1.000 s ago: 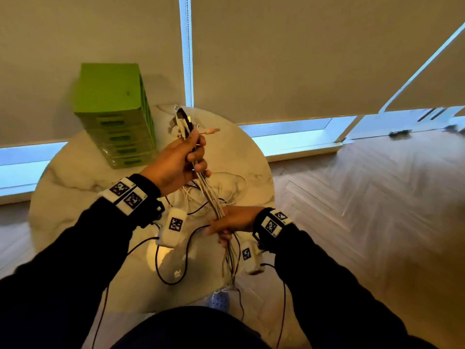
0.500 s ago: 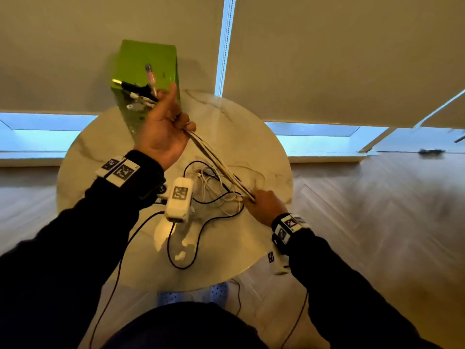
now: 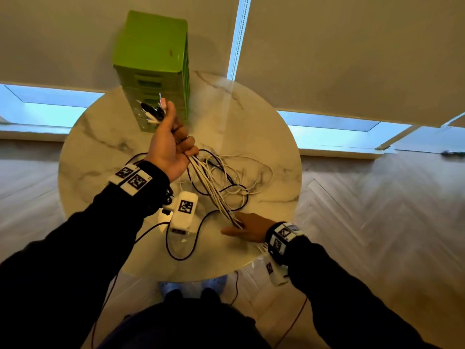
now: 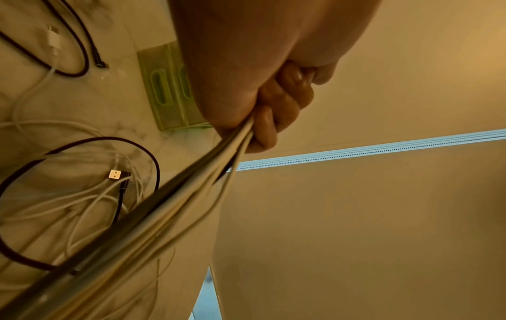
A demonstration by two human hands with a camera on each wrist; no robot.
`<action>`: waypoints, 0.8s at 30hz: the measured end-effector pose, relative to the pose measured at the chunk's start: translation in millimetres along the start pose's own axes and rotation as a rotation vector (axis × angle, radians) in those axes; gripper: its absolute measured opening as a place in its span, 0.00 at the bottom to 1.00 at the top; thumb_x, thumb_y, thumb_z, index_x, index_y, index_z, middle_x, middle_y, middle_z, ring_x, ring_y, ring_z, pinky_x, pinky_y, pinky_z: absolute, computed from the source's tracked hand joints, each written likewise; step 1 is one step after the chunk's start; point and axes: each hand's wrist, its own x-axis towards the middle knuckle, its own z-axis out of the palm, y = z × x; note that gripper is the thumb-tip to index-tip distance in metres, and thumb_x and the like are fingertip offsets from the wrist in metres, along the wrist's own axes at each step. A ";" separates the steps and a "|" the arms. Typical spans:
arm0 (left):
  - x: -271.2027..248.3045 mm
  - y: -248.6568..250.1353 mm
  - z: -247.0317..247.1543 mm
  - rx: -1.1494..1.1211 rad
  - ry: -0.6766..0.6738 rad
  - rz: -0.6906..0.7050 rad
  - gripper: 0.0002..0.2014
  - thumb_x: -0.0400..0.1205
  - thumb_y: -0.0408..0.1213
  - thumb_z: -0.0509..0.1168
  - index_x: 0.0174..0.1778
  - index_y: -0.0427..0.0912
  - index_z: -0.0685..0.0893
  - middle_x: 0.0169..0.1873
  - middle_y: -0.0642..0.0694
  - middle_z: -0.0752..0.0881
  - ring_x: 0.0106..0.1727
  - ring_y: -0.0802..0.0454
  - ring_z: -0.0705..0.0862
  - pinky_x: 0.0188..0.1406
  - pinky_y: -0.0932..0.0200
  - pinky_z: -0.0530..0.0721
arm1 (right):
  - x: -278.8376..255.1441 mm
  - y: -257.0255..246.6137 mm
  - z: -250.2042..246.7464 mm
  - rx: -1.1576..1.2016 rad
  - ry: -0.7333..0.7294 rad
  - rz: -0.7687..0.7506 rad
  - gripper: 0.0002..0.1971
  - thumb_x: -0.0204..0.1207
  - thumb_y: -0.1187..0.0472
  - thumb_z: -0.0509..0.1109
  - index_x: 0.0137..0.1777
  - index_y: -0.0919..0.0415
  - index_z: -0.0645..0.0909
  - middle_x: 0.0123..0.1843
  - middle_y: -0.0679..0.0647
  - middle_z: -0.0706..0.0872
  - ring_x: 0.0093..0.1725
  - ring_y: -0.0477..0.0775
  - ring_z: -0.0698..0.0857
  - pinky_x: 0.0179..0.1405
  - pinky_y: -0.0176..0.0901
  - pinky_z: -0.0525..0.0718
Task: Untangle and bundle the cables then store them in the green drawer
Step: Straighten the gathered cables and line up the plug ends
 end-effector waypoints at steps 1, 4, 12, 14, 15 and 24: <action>1.1 0.1 1.3 0.006 -0.004 0.000 0.26 0.86 0.61 0.62 0.28 0.52 0.64 0.25 0.52 0.55 0.28 0.53 0.49 0.28 0.56 0.51 | -1.5 4.4 -10.9 0.067 0.029 -0.023 0.36 0.74 0.21 0.52 0.57 0.53 0.79 0.56 0.56 0.84 0.55 0.61 0.83 0.58 0.54 0.78; 3.5 -3.1 3.5 0.049 -0.036 -0.019 0.26 0.86 0.61 0.62 0.28 0.53 0.62 0.27 0.51 0.52 0.27 0.54 0.49 0.26 0.57 0.51 | 6.3 18.3 -40.4 0.261 0.204 -0.029 0.32 0.84 0.31 0.46 0.56 0.55 0.82 0.55 0.52 0.84 0.52 0.53 0.82 0.63 0.50 0.77; 2.6 -28.2 -3.6 0.103 -0.037 -0.076 0.26 0.86 0.60 0.62 0.34 0.54 0.55 0.26 0.52 0.51 0.24 0.55 0.50 0.25 0.57 0.51 | 53.9 61.5 -50.8 -0.295 0.350 0.074 0.15 0.85 0.54 0.62 0.68 0.59 0.75 0.67 0.61 0.75 0.65 0.68 0.79 0.64 0.58 0.78; 2.1 -31.4 -6.5 0.102 -0.011 -0.073 0.25 0.86 0.59 0.62 0.32 0.55 0.56 0.27 0.52 0.50 0.24 0.55 0.50 0.25 0.57 0.51 | 60.6 65.2 -46.7 -0.420 0.408 0.068 0.15 0.85 0.54 0.61 0.69 0.56 0.75 0.68 0.59 0.75 0.67 0.66 0.76 0.64 0.56 0.73; 2.1 -32.8 -8.2 0.104 0.002 -0.070 0.25 0.86 0.59 0.62 0.31 0.55 0.58 0.27 0.52 0.50 0.25 0.55 0.49 0.25 0.57 0.50 | 62.6 66.0 -45.4 -0.479 0.429 0.074 0.15 0.85 0.53 0.60 0.68 0.56 0.75 0.69 0.58 0.76 0.68 0.65 0.75 0.65 0.56 0.71; 9.5 -51.7 -26.6 0.185 0.106 -0.042 0.20 0.87 0.39 0.67 0.32 0.53 0.66 0.25 0.54 0.59 0.23 0.57 0.57 0.23 0.62 0.60 | 36.2 43.0 -88.4 -0.287 0.353 -0.226 0.11 0.90 0.51 0.53 0.63 0.51 0.74 0.47 0.54 0.87 0.47 0.58 0.85 0.57 0.51 0.73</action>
